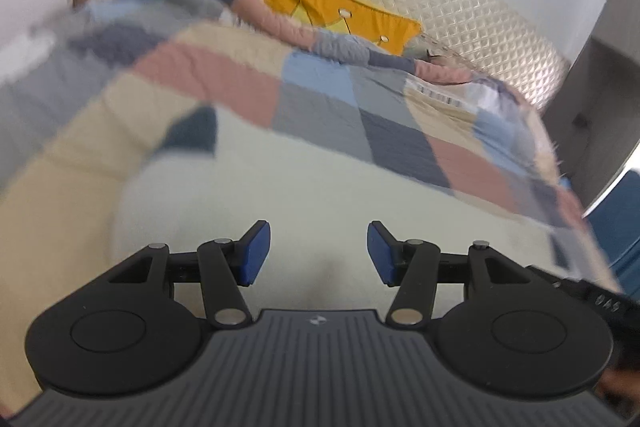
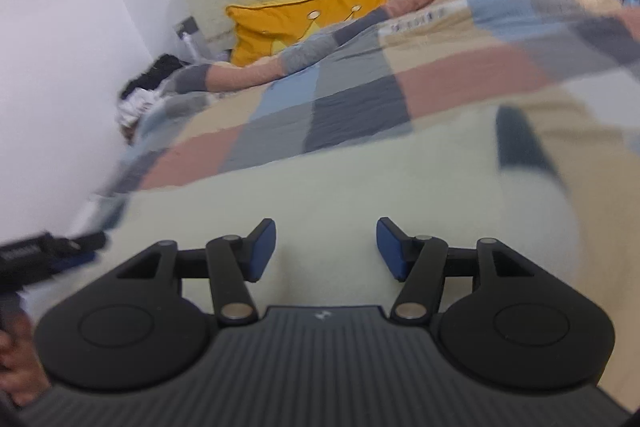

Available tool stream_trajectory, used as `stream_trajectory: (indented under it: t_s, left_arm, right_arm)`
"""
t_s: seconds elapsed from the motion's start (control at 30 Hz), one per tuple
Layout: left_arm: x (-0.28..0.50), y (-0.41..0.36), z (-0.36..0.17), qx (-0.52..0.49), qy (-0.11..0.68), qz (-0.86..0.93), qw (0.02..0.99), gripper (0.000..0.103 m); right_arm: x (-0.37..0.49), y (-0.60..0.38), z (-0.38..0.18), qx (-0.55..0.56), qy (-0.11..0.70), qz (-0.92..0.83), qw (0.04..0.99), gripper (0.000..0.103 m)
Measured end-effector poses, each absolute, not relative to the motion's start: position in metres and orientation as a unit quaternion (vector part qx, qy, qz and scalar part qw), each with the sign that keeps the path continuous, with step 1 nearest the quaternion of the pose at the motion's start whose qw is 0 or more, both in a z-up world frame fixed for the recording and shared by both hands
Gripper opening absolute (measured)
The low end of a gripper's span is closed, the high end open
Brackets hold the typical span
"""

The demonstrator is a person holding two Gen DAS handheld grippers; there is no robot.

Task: Fold large clothes

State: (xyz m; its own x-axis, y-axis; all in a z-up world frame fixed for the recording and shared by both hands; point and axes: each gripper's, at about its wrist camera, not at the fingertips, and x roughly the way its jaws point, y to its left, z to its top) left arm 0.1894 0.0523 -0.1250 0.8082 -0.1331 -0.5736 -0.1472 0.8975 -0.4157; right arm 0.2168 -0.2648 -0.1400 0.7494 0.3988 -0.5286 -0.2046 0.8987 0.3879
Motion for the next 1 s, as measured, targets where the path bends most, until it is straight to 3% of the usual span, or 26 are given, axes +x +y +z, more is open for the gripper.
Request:
stream_trajectory:
  t_s: [0.23, 0.33, 0.67, 1.0]
  left_arm:
    - [0.165, 0.058, -0.152, -0.332, 0.342, -0.006, 0.879, 0.061]
    - [0.170, 0.063, -0.162, -0.361, 0.359, -0.002, 0.861, 0.068]
    - [0.177, 0.095, -0.186, -0.464, 0.342, 0.033, 0.816, 0.082]
    - [0.192, 0.119, -0.211, -0.546, 0.348, 0.066, 0.759, 0.084]
  right_arm:
    - [0.186, -0.260, -0.152, 0.237, 0.336, 0.188, 0.892, 0.079]
    - [0.184, -0.258, -0.167, 0.294, 0.361, 0.201, 0.862, 0.088]
    - [0.216, -0.265, -0.217, 0.417, 0.396, 0.175, 0.799, 0.089]
    - [0.233, -0.295, -0.235, 0.538, 0.354, 0.126, 0.754, 0.090]
